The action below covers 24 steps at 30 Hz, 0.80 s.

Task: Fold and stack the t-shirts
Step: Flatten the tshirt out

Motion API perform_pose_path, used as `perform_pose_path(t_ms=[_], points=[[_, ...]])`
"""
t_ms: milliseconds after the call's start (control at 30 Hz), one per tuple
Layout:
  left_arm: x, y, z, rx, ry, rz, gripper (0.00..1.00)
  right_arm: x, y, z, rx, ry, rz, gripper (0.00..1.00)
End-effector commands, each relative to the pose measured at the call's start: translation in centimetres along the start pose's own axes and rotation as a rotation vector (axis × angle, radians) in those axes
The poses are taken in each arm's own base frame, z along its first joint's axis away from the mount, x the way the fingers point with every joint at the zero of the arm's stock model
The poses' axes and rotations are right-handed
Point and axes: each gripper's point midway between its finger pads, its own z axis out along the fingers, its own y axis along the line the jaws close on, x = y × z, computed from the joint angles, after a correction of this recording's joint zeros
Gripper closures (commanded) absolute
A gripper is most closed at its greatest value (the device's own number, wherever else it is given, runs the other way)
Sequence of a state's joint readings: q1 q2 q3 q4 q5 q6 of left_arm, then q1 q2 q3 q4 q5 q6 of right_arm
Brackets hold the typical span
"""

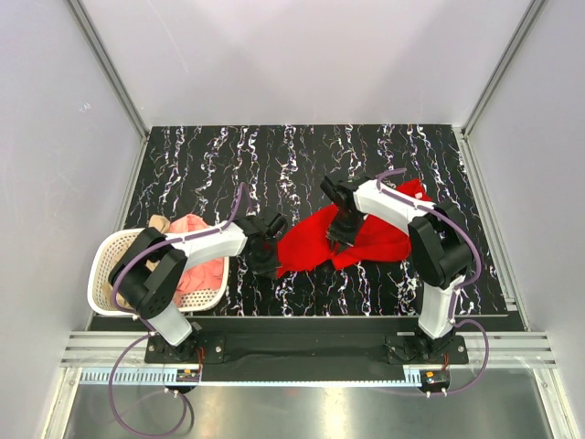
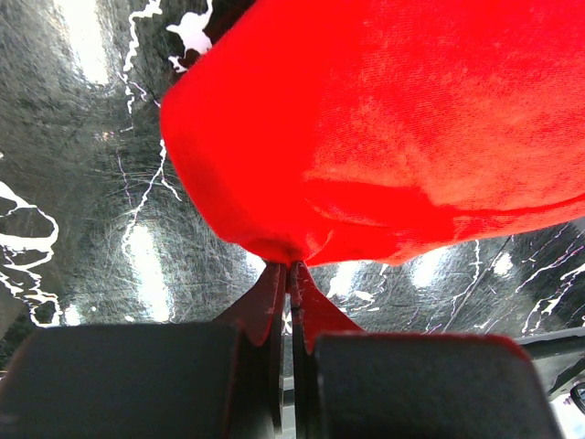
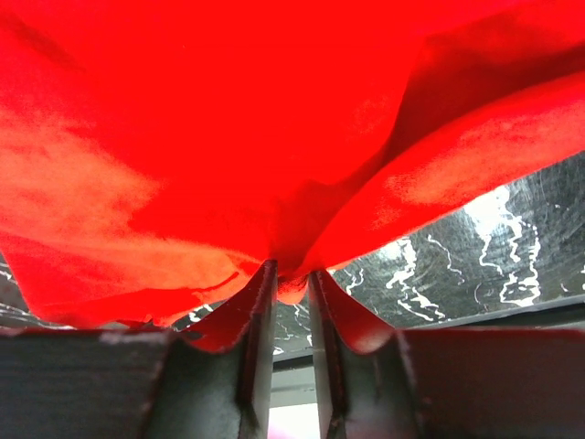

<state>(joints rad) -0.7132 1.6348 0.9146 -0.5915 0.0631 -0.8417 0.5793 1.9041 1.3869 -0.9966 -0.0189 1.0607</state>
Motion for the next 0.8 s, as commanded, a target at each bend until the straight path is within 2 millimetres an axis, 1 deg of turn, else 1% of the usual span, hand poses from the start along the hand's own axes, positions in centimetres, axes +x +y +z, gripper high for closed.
perform_pose_path(t_ms=[0,67,100,133,300,333,367,400,433,500,533,567,600,633,667,700,733,767], points=[[0.0,0.9,0.8,-0.025,-0.014,0.015,1.00,0.4,-0.2,-2.4,-0.027,-0.035,0.014,0.74],[0.0,0.9,0.8,-0.024,-0.013,0.015,1.00,0.6,-0.5,-2.2,-0.024,-0.034,0.018,0.77],[0.0,0.9,0.9,-0.024,-0.013,0.016,1.00,0.7,-0.7,-2.4,-0.026,-0.035,0.020,0.77],[0.0,0.8,0.8,-0.022,-0.014,0.016,1.00,1.1,-0.7,-2.3,-0.030,-0.010,0.021,0.77],[0.1,0.9,0.9,-0.022,-0.010,0.018,1.00,1.4,-1.0,-2.7,-0.039,-0.012,0.024,0.77],[0.1,0.9,1.0,-0.024,-0.010,0.016,1.00,1.5,-1.1,-2.6,-0.038,-0.011,0.021,0.79],[0.1,0.9,1.0,-0.024,-0.006,0.016,1.00,1.4,-1.0,-2.6,-0.043,-0.010,0.021,0.85],[0.1,0.9,1.0,-0.023,-0.007,0.017,1.00,1.5,-1.0,-2.6,-0.046,-0.008,0.019,0.94],[0.1,0.8,1.0,-0.019,-0.008,0.019,1.00,1.8,-1.1,-2.4,-0.044,0.003,0.018,1.00],[0.0,0.9,0.7,-0.024,-0.014,0.031,1.00,1.7,-0.9,-2.6,-0.064,0.001,0.011,1.00],[-0.6,0.9,0.4,-0.032,-0.042,0.040,1.00,1.6,-1.0,-2.9,-0.070,-0.008,-0.009,1.00],[-0.8,0.9,0.0,-0.030,-0.055,0.046,1.00,1.5,-0.9,-3.3,-0.080,-0.022,-0.026,1.00],[-1.2,0.5,-1.3,-0.005,-0.079,0.070,1.00,1.1,-0.9,-4.6,-0.103,-0.053,-0.044,1.00],[-2.5,0.1,-2.6,-0.006,-0.140,0.086,1.00,-0.1,-0.9,-6.0,-0.107,-0.122,-0.079,1.00],[-3.7,0.0,-3.9,-0.016,-0.195,0.099,1.00,-0.7,-2.1,-7.3,-0.074,-0.145,-0.089,1.00],[-4.4,-0.1,-6.4,-0.002,-0.239,0.129,1.00,-1.4,-2.8,-9.6,-0.092,-0.200,-0.115,1.00],[-5.3,-0.5,-8.1,0.011,-0.277,0.140,1.00,-3.1,-3.1,-12.2,-0.101,-0.290,-0.107,1.00],[-7.4,-2.1,-11.6,0.058,-0.364,0.145,1.00,-4.6,-4.8,-13.9,-0.093,-0.326,-0.075,1.00]])
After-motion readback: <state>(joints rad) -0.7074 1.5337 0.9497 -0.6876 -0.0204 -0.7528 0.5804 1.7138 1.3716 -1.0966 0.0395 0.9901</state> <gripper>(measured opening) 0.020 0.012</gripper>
